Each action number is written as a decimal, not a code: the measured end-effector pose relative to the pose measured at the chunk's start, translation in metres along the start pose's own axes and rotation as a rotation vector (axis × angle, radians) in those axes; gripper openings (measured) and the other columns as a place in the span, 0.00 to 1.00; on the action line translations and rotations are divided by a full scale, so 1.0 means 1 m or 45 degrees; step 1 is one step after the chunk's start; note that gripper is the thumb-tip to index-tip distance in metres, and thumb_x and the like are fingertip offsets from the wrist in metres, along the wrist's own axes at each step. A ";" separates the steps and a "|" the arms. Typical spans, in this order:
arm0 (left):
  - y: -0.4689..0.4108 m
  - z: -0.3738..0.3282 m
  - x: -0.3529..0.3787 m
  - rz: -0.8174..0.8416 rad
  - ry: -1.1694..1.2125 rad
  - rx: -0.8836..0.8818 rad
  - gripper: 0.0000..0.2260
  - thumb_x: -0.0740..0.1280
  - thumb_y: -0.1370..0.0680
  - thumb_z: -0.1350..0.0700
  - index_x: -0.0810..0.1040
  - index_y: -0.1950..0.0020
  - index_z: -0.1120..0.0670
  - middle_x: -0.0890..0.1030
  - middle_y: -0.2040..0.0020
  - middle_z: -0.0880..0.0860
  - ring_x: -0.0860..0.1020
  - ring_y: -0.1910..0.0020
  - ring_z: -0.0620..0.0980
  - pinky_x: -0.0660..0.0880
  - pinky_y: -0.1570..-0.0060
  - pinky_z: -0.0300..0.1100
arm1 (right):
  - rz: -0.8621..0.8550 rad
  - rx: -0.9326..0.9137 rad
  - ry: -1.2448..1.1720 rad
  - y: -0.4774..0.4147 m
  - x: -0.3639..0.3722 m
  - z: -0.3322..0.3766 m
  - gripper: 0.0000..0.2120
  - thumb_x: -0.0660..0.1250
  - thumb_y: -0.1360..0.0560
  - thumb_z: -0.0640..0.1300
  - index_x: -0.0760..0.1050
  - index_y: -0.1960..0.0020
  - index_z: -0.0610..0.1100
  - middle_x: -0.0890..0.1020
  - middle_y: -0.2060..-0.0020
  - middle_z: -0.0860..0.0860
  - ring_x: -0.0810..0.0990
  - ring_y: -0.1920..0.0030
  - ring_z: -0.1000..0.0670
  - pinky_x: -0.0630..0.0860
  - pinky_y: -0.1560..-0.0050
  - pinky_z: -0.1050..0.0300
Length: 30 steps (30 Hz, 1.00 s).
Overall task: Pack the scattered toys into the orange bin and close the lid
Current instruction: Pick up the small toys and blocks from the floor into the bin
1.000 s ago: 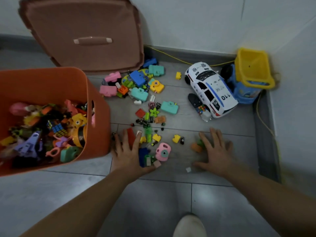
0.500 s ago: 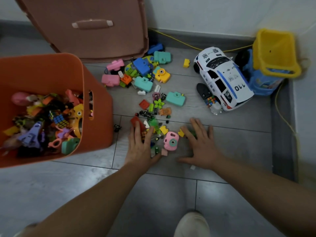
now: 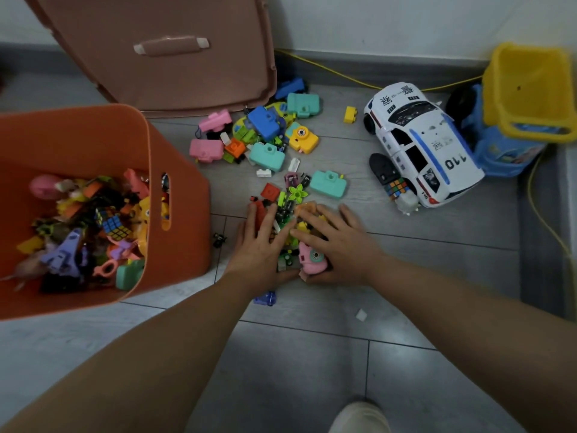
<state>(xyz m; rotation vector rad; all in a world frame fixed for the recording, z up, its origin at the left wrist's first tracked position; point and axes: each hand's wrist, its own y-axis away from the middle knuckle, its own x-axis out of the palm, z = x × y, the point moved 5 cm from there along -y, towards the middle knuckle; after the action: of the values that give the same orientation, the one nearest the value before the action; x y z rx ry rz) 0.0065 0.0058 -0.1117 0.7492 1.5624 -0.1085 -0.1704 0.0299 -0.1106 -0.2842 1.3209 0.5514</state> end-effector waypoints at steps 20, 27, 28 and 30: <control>-0.020 -0.010 -0.025 0.108 0.126 -0.058 0.32 0.72 0.26 0.55 0.63 0.26 0.42 0.64 0.35 0.57 0.61 0.37 0.58 0.72 0.42 0.51 | 0.199 0.320 -0.257 -0.006 -0.014 0.033 0.25 0.68 0.26 0.59 0.67 0.36 0.48 0.61 0.29 0.39 0.80 0.55 0.40 0.71 0.62 0.54; -0.009 -0.007 -0.032 -0.031 0.672 -0.376 0.14 0.70 0.24 0.58 0.74 0.39 0.52 0.69 0.42 0.53 0.73 0.46 0.55 0.71 0.50 0.42 | 0.290 0.595 -0.616 -0.003 -0.017 0.024 0.23 0.70 0.27 0.52 0.68 0.37 0.45 0.67 0.39 0.46 0.76 0.50 0.45 0.69 0.54 0.55; -0.009 -0.007 -0.036 -0.050 0.686 -0.395 0.15 0.70 0.25 0.58 0.75 0.39 0.52 0.68 0.44 0.53 0.73 0.48 0.54 0.70 0.49 0.41 | 0.287 0.639 -0.684 -0.002 -0.019 0.021 0.22 0.71 0.27 0.51 0.69 0.38 0.45 0.70 0.41 0.46 0.75 0.48 0.46 0.69 0.53 0.55; -0.008 -0.008 -0.046 -0.105 0.692 -0.388 0.16 0.71 0.26 0.59 0.75 0.39 0.52 0.69 0.43 0.54 0.71 0.50 0.51 0.68 0.49 0.39 | 0.273 0.678 -0.745 0.003 -0.028 0.018 0.21 0.71 0.28 0.51 0.70 0.40 0.45 0.74 0.47 0.47 0.76 0.48 0.46 0.70 0.54 0.56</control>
<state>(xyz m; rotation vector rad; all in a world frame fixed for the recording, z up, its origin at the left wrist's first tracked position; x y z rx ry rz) -0.0067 -0.0149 -0.0712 0.4907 2.0660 0.2912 -0.1612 0.0356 -0.0787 0.4369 0.8810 0.3970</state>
